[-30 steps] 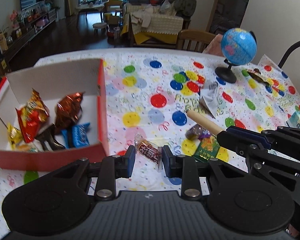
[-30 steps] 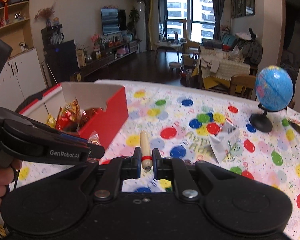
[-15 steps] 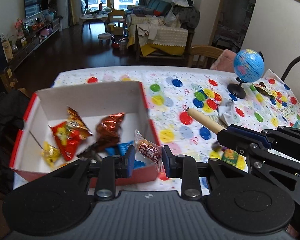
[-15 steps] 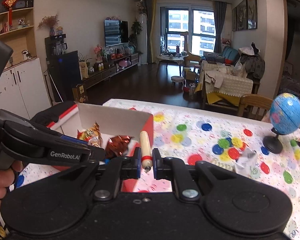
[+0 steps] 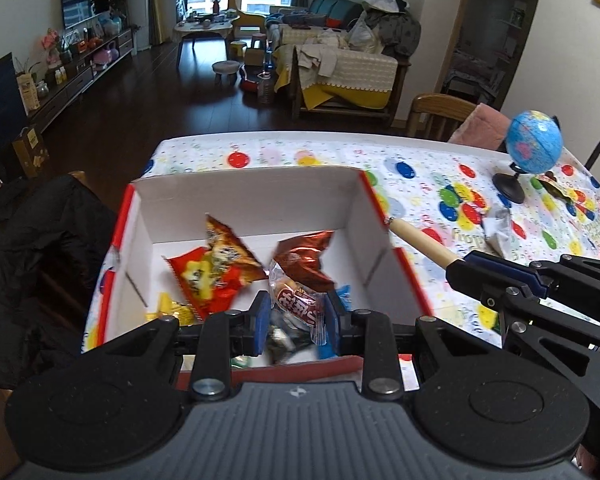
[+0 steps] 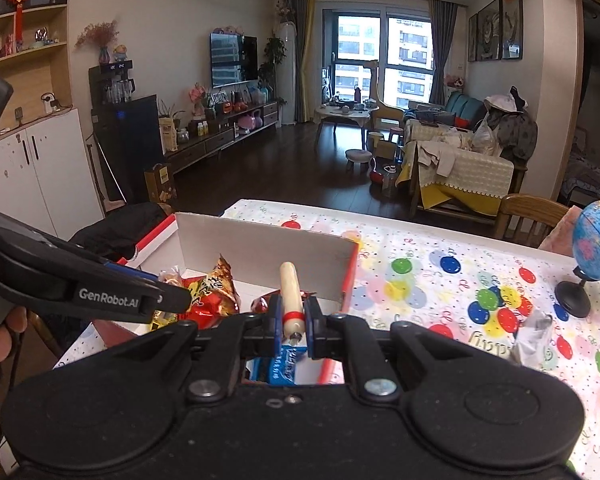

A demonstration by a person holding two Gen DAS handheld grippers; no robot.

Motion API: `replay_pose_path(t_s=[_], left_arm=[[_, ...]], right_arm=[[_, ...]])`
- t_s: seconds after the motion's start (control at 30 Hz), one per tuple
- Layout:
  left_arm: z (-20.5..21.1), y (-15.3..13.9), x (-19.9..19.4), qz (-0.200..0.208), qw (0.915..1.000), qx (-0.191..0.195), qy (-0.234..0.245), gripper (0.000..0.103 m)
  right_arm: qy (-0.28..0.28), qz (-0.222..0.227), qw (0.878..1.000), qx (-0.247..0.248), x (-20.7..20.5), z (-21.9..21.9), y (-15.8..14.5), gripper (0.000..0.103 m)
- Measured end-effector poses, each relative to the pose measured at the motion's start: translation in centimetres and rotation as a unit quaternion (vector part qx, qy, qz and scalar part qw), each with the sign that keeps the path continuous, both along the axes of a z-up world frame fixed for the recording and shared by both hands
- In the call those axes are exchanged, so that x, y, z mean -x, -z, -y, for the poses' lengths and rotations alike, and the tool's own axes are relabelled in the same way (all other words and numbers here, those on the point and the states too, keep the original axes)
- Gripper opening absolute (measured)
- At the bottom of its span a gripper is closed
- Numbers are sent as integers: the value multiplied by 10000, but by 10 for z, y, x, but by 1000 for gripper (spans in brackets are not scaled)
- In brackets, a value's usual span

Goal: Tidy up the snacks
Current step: 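Carry the candy and sausage stick over into the cardboard box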

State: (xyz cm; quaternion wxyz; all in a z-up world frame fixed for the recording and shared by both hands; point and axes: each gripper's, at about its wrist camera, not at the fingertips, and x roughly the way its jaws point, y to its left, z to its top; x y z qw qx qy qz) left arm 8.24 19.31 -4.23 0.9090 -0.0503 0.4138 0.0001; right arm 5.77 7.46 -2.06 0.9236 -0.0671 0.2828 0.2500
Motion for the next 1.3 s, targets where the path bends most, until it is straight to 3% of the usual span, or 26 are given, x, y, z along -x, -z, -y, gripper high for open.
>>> replay_pose_path(t_s=[0.57, 1.3], left_arm=[[-66, 39, -40, -424, 9984, -210, -297, 29], [-54, 89, -59, -1010, 9940, -385, 186, 29]], right_arm=[[182, -466, 9981, 351, -43, -60, 42, 9], [-221, -1079, 9919, 633, -53, -93, 85, 9]])
